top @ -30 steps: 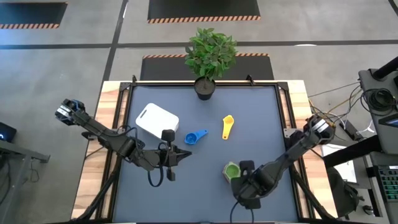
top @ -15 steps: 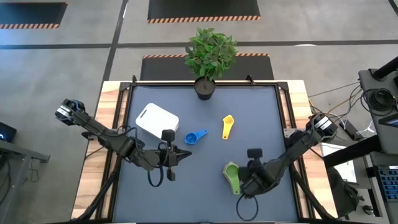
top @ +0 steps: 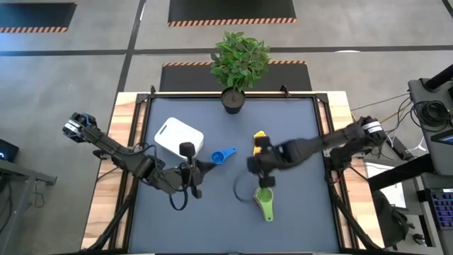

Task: Nest measuring cups in basket
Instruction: Stack the blue measuring cup on the light green measuring cup

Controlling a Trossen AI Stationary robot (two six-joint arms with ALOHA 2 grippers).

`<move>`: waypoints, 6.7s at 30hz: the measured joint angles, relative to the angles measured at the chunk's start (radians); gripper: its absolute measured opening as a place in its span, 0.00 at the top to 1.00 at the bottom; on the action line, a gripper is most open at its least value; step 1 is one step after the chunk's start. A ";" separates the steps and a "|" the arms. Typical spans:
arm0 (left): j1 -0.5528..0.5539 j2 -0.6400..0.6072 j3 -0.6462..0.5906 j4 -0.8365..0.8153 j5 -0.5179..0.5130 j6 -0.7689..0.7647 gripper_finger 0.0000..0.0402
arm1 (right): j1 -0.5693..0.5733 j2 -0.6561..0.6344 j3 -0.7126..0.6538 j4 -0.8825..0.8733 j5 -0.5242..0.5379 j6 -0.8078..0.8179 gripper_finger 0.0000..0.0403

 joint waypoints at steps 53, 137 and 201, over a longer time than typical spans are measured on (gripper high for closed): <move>0.000 -0.032 0.000 -0.154 -0.027 -0.120 1.00 | -0.344 0.461 0.034 0.556 -0.383 -0.337 0.27; 0.005 -0.032 0.000 -0.099 -0.028 -0.092 1.00 | 0.091 0.175 0.147 0.126 0.045 0.593 0.45; 0.005 -0.032 0.000 -0.113 -0.028 -0.090 1.00 | -0.210 0.517 0.089 0.665 -0.647 0.131 0.96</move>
